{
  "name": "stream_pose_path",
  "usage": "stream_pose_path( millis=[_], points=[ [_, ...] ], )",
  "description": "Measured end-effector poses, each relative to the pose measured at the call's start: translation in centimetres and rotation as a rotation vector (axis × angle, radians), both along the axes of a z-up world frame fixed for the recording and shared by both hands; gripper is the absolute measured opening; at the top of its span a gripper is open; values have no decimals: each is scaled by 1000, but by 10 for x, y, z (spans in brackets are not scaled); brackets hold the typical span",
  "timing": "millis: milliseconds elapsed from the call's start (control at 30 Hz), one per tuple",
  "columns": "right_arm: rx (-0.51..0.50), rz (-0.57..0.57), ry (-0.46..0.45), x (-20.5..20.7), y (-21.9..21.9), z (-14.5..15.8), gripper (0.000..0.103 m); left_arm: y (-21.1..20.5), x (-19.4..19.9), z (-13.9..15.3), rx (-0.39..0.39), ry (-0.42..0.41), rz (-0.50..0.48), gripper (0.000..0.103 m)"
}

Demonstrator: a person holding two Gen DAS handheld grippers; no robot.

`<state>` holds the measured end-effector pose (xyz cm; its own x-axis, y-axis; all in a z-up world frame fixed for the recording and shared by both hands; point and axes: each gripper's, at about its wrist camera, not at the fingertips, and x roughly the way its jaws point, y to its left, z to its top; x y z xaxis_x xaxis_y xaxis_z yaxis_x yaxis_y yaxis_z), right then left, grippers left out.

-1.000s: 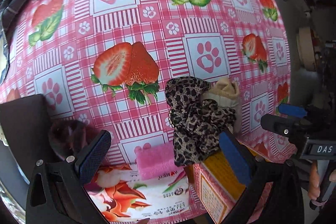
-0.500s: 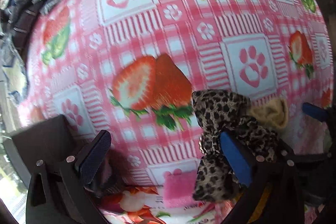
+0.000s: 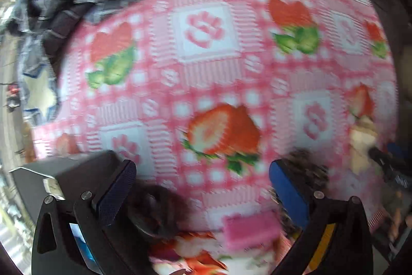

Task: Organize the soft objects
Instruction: 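Reach both tools back toward the leopard-print cloth and beige sock, then grasp the leopard-print cloth with left tool while right tool grasps beige knit sock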

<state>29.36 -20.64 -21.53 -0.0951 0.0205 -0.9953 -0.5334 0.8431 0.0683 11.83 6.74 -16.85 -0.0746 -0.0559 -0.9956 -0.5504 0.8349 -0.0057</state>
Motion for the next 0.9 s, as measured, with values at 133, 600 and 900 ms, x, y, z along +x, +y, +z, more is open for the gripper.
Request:
stream_pose_path(
  millis=[133,600,900],
  points=[
    [81,-14,29,2,-16,11,90,-30,3,-17,-158,25,-51,103],
    [8,113,14,-23,24,-21,90,-74,17,-71,-239,126,-54,103],
    [-22,185,-30,-67,76,-10,26,-91,49,-76,-246,112,-83,58]
  ],
)
